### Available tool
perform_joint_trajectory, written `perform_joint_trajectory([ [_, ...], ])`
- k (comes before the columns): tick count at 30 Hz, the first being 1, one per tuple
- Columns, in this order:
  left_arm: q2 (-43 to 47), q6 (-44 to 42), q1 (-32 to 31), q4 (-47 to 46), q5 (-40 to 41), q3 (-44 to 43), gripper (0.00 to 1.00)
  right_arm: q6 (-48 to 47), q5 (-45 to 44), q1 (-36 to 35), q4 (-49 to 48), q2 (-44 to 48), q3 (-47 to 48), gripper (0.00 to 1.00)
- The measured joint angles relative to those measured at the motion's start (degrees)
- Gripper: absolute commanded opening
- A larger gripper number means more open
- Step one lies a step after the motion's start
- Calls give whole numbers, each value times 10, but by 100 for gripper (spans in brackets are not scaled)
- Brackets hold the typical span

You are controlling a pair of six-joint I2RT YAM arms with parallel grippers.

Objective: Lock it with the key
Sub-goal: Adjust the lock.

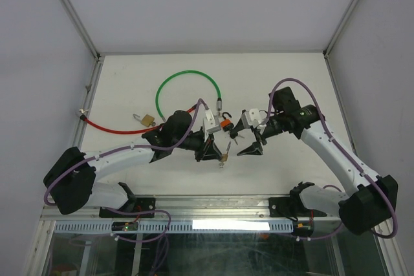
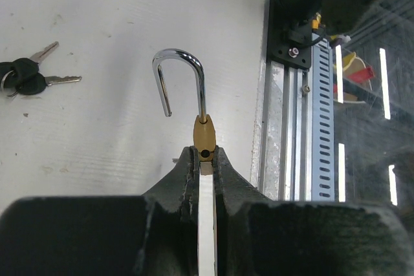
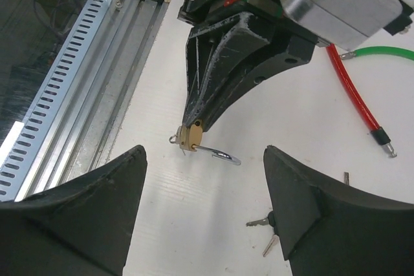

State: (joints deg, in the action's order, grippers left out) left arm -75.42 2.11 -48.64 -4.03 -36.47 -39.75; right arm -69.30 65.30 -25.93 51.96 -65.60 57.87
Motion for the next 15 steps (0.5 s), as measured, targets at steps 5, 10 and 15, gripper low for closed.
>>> perform_joint_trajectory([
  [5, 0, -31, 0, 12, -23, 0, 0, -3, 8, 5, 0, -17, 0, 72],
  [10, 0, -47, 0, 16, -41, -1, 0, -5, 16, 5, 1, -54, 0, 69],
  [15, 0, -57, 0, 16, -53, -2, 0, -20, 17, 5, 14, -89, 0, 66],
])
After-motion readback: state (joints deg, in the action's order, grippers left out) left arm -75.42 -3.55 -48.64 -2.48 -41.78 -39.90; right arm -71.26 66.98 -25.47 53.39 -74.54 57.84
